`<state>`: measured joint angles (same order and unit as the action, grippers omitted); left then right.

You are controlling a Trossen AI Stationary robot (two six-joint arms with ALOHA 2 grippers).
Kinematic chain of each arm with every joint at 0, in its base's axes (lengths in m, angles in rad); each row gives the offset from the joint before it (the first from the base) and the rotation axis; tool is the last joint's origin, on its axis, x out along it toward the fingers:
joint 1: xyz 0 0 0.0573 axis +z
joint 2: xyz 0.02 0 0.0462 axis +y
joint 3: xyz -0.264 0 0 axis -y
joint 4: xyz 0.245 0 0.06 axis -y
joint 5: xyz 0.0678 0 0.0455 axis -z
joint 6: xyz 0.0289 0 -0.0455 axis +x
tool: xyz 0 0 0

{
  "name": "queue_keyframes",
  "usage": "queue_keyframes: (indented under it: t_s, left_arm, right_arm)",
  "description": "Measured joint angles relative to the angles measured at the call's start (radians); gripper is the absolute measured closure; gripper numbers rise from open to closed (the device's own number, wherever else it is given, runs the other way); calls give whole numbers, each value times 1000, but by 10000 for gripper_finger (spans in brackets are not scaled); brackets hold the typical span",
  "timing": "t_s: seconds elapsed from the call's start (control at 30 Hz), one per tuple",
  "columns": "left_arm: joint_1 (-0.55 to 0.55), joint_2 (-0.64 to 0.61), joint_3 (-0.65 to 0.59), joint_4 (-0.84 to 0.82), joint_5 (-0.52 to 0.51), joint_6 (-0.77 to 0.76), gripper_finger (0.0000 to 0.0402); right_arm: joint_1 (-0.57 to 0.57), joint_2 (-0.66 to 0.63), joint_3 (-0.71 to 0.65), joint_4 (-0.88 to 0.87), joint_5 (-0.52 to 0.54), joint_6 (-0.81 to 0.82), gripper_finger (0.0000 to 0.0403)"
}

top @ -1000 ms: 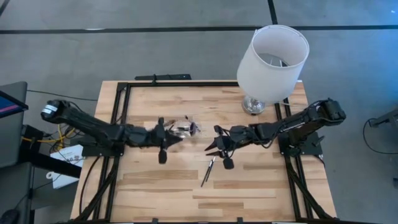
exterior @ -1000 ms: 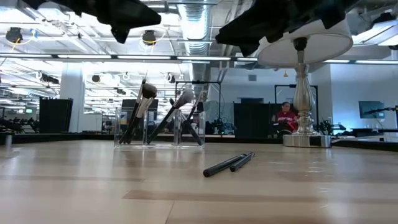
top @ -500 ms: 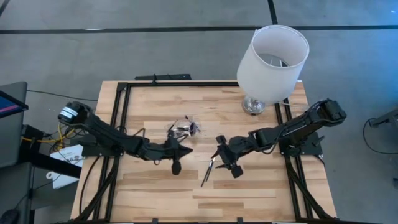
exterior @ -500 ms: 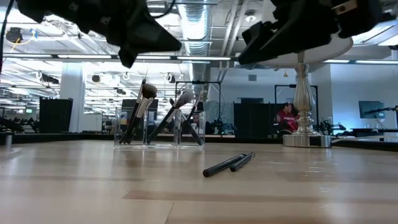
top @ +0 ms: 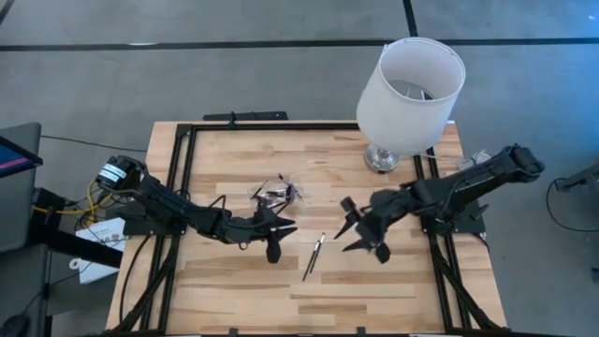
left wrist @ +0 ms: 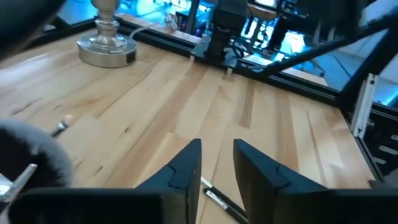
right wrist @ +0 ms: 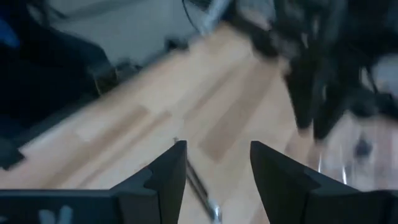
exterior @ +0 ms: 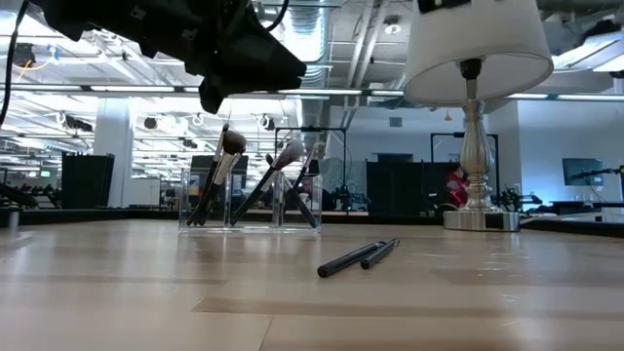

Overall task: Pick & Place Makeup Supplies
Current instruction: Put the black makeup brush into the transparent organizer

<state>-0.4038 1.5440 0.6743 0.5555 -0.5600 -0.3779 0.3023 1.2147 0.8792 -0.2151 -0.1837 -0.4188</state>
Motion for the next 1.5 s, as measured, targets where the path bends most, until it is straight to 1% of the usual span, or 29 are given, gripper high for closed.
queue_keyframes:
  t_s: [0.07, 0.13, 0.17, 0.2, 0.27, 0.37, 0.53, 0.63, 0.9, 1.03, 1.13, 1.2, 1.27, 1.5]
  left_arm:
    - [6, 0, 0, 10, -9, -1, 308]
    - [14, 0, 0, 18, -15, -1, 307]
    - [18, 0, -1, 31, -18, -1, 307]
    - [26, 0, -1, 44, -18, 1, 307]
    - [31, 0, 0, 50, -17, 2, 307]
    - [44, 0, -1, 59, -17, 2, 307]
    - [65, 0, -1, 60, -17, 2, 307]
    - [82, 0, -1, 61, -16, 3, 307]
    - [132, 0, -1, 63, -16, 6, 308]
    - [138, 0, -1, 63, -15, 6, 308]
    - [135, 0, -1, 60, -12, 6, 308]
    - [135, 0, -1, 59, -12, 6, 308]
    - [135, 0, -1, 59, -12, 6, 308]
    - [135, 0, -1, 59, -12, 6, 308]
  right_arm:
    - [-23, -31, -40, 32, -148, -38, 236]
    - [-49, -33, -101, 106, -283, -50, 236]
    - [-61, -31, -139, 149, -321, -52, 236]
    - [-74, -22, -181, 205, -334, -53, 236]
    - [-107, 20, -265, 344, -309, -52, 236]
    - [-163, 108, -352, 499, -308, -29, 236]
    - [-228, 267, -368, 569, -311, -23, 236]
    - [-249, 364, -347, 625, -311, -26, 236]
    - [-275, 604, -236, 621, -314, -107, 236]
    - [-286, 677, -178, 620, -338, -113, 236]
    - [-302, 712, -160, 627, -383, -137, 239]
    - [-317, 728, -160, 630, -421, -147, 248]
    - [-329, 733, -158, 614, -429, -141, 265]
    - [-346, 728, -155, 535, -421, -170, 363]
